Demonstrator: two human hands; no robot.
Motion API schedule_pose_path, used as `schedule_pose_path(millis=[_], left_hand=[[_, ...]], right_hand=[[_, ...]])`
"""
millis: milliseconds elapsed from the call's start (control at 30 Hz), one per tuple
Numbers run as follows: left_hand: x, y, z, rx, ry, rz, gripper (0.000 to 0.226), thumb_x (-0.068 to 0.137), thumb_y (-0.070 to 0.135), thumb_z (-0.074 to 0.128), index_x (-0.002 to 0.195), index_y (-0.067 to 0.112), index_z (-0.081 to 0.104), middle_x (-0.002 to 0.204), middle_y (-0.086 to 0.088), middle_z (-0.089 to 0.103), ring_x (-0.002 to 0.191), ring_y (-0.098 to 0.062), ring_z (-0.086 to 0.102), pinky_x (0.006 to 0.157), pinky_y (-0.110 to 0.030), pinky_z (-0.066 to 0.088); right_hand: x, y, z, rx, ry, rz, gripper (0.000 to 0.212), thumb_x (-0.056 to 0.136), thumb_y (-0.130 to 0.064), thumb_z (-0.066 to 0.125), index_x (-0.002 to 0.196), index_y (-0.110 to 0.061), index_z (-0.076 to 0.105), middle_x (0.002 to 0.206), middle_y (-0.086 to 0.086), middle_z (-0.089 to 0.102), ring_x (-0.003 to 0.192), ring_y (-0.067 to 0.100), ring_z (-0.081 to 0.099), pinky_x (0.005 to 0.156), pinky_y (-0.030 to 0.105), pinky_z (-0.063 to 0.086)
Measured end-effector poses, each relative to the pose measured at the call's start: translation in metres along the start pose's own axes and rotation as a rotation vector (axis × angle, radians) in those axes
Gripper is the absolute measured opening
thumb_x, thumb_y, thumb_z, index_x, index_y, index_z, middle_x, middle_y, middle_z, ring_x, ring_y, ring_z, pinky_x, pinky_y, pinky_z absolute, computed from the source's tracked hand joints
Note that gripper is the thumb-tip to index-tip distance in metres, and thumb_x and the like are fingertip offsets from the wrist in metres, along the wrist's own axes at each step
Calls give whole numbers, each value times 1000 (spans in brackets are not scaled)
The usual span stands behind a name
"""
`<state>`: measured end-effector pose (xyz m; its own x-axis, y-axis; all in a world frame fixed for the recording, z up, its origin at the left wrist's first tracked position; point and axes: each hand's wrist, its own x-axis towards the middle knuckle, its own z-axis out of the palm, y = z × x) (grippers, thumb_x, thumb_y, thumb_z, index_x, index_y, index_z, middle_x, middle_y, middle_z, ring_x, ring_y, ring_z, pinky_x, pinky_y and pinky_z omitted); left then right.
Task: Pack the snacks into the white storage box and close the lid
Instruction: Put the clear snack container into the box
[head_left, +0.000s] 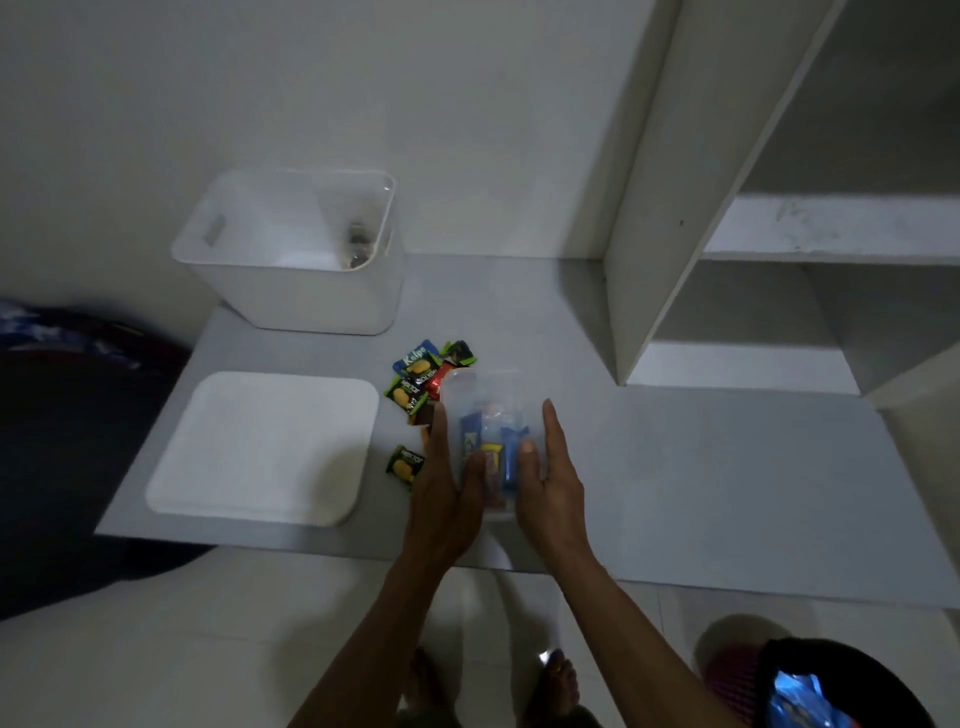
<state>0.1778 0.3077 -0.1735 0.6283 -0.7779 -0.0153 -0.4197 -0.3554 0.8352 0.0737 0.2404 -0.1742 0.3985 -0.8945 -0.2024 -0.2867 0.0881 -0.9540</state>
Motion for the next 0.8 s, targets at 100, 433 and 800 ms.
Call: schedule_pose_path(millis=[100, 433, 800], left_hand=[[3, 3, -32, -1, 75, 3, 63, 99, 38, 45, 149, 38, 8, 138, -1, 52, 108, -7, 56, 75, 1, 40], [40, -23, -186, -37, 150, -1, 65, 100, 37, 45, 155, 29, 11, 140, 7, 47, 124, -7, 46, 92, -13, 35], [101, -56, -320, -79, 82, -2, 58, 101, 33, 44, 152, 29, 17, 146, -3, 46, 106, -5, 47, 61, 5, 38]], right_hand=[[-4, -25, 18, -12, -23, -34, 54, 105, -35, 37, 155, -36, 17, 135, -18, 39, 113, 0, 46, 71, -5, 41], [-10, -112, 156, 4, -20, -157, 56, 105, -34, 40, 156, -32, 17, 155, -4, 34, 125, 2, 40, 94, 12, 41], [1, -179, 292, 80, 48, -144, 56, 103, -42, 43, 152, -45, 17, 151, -5, 42, 126, 18, 53, 99, 43, 53]])
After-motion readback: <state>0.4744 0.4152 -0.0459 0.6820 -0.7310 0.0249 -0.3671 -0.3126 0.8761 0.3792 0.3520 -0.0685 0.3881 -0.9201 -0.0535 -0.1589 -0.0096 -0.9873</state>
